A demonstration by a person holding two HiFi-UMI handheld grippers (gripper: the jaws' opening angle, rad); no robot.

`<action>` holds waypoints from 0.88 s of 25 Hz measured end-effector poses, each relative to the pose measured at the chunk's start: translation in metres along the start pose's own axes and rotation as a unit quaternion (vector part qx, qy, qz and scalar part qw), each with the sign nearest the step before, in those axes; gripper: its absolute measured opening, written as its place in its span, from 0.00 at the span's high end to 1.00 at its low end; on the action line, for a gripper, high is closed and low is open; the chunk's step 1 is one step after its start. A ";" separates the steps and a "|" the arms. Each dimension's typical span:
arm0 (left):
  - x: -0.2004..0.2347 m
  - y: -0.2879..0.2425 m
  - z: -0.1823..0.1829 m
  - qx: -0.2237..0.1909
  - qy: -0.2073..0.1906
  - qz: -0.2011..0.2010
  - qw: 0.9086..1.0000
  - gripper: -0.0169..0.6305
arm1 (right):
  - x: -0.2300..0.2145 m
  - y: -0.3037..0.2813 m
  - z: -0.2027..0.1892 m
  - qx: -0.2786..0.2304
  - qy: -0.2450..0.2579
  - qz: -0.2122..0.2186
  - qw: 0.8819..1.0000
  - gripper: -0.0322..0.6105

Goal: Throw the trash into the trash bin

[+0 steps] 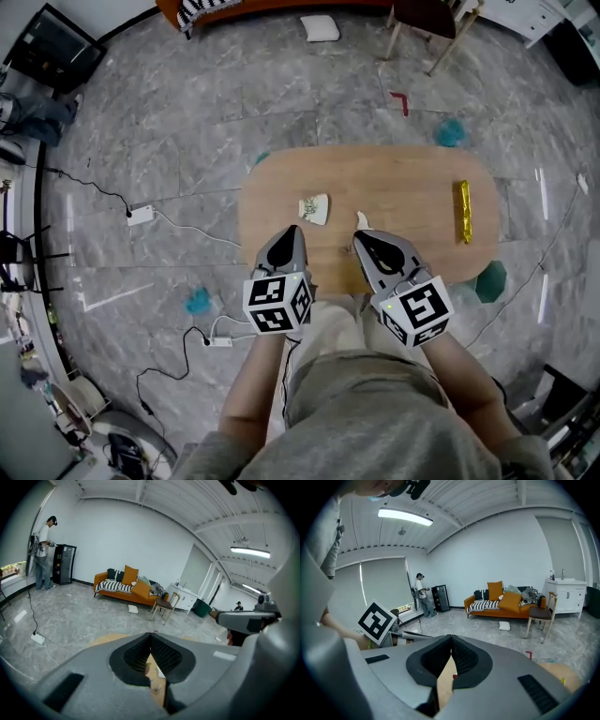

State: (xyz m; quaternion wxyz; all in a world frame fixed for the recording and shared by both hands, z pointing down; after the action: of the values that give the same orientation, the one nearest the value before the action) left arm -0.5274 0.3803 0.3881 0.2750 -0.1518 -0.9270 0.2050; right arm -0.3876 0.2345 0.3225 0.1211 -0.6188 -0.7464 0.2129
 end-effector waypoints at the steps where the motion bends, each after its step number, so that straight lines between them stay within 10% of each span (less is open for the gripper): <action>1: 0.004 -0.003 -0.001 0.003 -0.001 0.000 1.000 0.96 | 0.000 -0.002 -0.003 0.004 -0.003 -0.003 1.000 0.94; 22: 0.068 -0.075 -0.057 0.067 0.003 -0.001 0.998 0.96 | -0.014 -0.075 -0.056 0.050 -0.040 -0.023 0.998 0.94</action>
State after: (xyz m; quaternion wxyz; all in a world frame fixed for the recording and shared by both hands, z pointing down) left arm -0.5616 0.3583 0.4971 0.2873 -0.1325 -0.9105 0.2663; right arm -0.4251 0.2196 0.4078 0.1274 -0.5856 -0.7530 0.2717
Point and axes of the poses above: the fingertips, and each gripper's own axes: y backward along the fingers, x to its left, z out of its top, the point moved 10 cm from there along y, backward along the fingers, and after that the axes turned 11 degrees about -z, right-handed, at the moved point
